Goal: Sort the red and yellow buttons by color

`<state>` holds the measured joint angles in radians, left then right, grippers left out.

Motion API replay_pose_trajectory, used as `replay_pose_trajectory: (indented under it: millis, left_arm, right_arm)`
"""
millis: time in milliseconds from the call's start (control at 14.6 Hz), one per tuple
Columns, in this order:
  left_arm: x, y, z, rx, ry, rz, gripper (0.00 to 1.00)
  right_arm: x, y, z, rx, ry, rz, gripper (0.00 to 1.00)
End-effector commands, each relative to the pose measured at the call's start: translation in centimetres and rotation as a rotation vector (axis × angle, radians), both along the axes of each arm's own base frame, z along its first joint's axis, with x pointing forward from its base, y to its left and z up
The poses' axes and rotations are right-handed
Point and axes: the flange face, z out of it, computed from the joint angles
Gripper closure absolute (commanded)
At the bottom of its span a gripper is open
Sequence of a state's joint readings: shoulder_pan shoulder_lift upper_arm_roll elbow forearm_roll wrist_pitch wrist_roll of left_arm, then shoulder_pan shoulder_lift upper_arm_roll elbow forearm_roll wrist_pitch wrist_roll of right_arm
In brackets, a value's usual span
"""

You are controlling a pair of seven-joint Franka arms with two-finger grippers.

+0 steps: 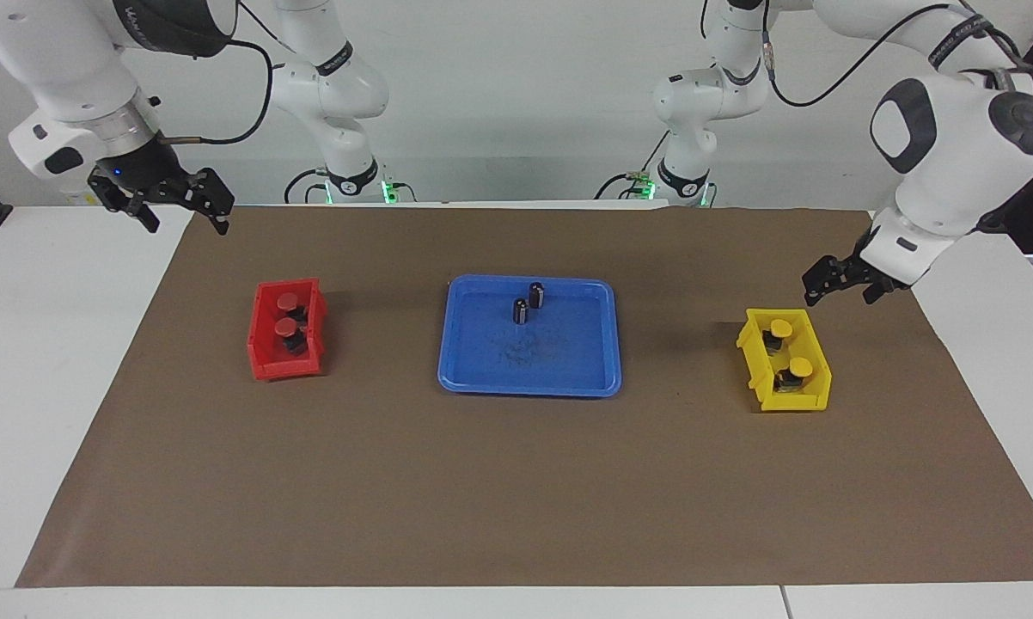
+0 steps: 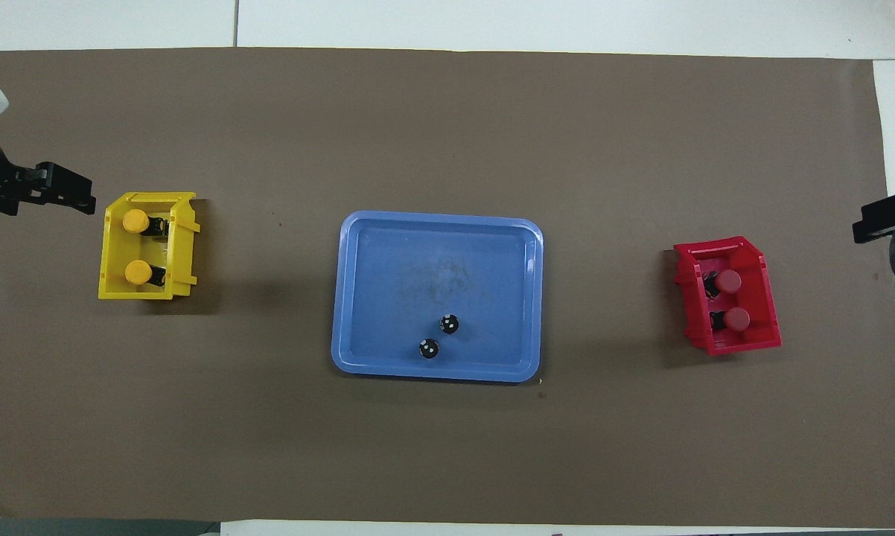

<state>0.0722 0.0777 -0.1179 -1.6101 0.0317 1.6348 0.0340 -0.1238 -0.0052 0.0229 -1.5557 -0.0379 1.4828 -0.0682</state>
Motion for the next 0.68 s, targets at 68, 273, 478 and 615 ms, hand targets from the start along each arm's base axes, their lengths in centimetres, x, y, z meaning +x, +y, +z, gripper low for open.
replay_pose_trajectory:
  millis: [68,273,478,615]
  left_arm:
    - [-2.7,-1.9,3.9,-0.025,0.012,-0.03,0.0]
    - [-4.2,-2.4,5.3,-0.034,0.037,-0.042,0.0]
    - [-4.9,-4.8,5.4,-0.029,0.043,-0.076,0.0]
    - [-5.0,-5.3,5.4,-0.029,0.041,-0.085,0.0]
  right_arm:
    - [-0.2,0.1,0.4,-0.007,-0.008,-0.009,0.0]
    - [-0.3,0.0,0.3,-0.007,-0.006,-0.012,0.0]
    - [-0.2,0.0,0.3,-0.007,-0.006,-0.01,0.0]
    - [-0.2,0.0,0.4,-0.007,-0.008,-0.01,0.0]
